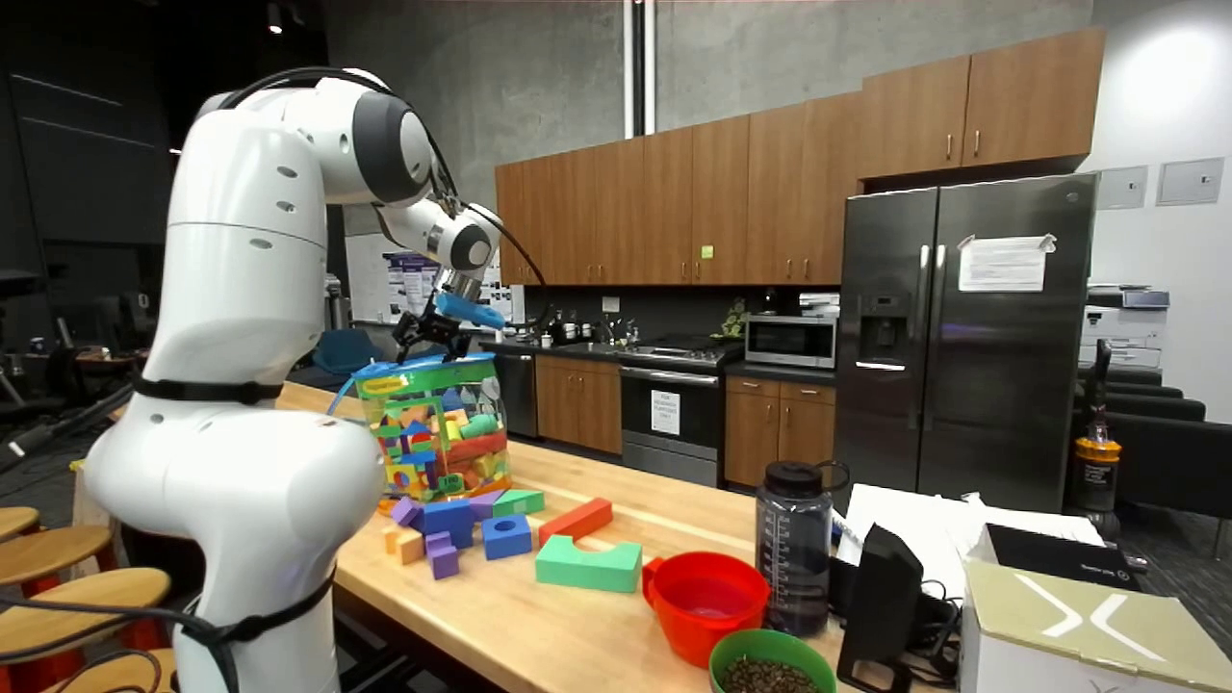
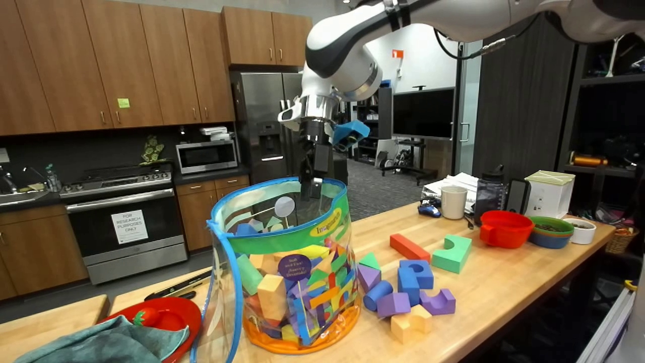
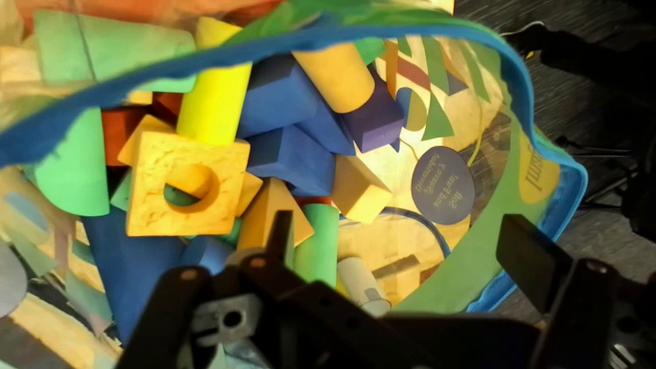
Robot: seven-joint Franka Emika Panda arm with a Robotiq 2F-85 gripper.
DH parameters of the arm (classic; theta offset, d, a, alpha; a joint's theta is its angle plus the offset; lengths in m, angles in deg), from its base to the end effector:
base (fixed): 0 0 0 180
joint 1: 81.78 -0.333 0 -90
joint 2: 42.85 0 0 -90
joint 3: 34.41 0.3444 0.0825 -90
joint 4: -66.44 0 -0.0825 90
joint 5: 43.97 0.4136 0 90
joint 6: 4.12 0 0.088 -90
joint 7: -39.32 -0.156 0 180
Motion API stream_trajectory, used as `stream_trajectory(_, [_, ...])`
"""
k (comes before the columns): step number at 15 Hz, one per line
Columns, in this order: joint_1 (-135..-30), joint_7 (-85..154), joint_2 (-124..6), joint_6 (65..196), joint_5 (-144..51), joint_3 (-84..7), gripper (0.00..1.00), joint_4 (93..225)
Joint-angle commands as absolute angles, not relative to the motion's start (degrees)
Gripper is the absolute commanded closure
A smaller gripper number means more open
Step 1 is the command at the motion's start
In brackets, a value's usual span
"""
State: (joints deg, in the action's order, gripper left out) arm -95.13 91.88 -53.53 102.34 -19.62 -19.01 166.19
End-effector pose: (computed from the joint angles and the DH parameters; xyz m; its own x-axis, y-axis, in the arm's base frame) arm 0.5418 0.3464 0.4444 0.3224 0.9021 0.2868 0.9158 -0.2207 -0.3355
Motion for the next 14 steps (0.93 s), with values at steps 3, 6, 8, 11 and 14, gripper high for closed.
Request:
stream_trajectory(3, [-94.89,91.95,-53.78,101.77,-21.98,-18.79,0.0,165.15])
stream_trajectory(6, [-95.1,92.81,-54.19,101.76,-26.7,-18.86,0.0,163.62])
stream_trajectory(8, [-95.18,93.25,-54.58,102.97,-27.35,-18.55,0.0,162.77])
stream_trajectory(11, [-95.43,93.89,-55.45,105.03,-25.9,-17.89,0.0,161.84])
stream_trajectory(14, [-96.04,93.44,-57.24,108.24,-23.67,-16.47,0.0,161.32])
